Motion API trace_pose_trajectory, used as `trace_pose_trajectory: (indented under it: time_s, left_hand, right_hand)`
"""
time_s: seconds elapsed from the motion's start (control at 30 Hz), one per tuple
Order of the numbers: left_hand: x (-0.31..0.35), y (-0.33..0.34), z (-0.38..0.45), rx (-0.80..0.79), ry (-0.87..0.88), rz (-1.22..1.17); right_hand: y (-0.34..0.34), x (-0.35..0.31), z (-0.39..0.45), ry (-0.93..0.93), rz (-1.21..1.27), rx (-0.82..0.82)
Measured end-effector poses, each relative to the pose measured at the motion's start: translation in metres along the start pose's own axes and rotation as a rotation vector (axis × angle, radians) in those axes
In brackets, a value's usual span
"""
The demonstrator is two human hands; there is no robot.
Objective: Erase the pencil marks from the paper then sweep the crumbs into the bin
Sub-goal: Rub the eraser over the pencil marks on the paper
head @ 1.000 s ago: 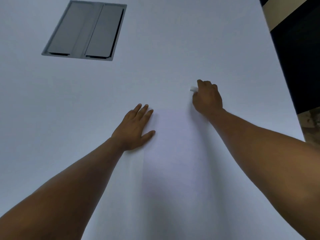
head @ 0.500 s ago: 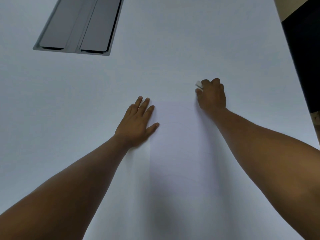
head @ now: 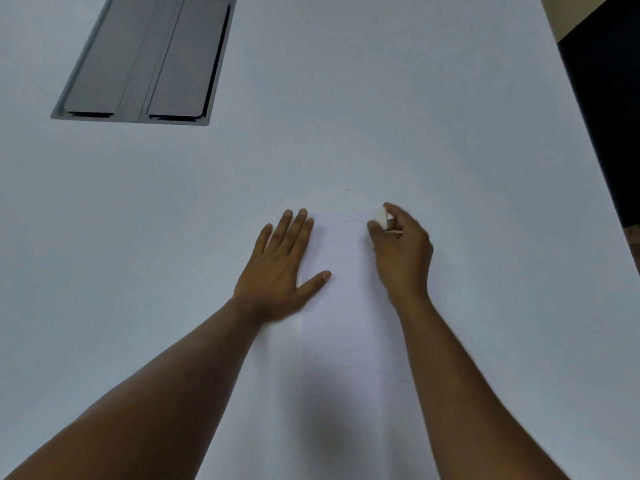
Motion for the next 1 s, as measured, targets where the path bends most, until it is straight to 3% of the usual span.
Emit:
trace_pose_trajectory:
  time_s: [0.47,0.63,1.0]
  left_hand:
    - [0.021,0.016,0.018,-0.078,0.017,0.132]
    - [0.042,0.022,0.026,-0.109,0.032,0.139]
    - [0.043,0.023,0.024,-0.038,0.032,0.158]
  right_hand:
    - [-0.004,0.032,-0.028,0.177,0.263,0.001]
    - [-0.026,0.039,-0.019,0.240,0.333,0.076]
    - [-0.010,0.036,-0.007,0.253,0.261,0.031]
Point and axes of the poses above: each hand's wrist, its own z-axis towards the middle knuckle, its own y-axis out of the palm, x = y × z, the point moved 10 cm from there along z, towards the middle knuckle, and after that the axes turned 15 degrees about -y, right-handed, at the moved point
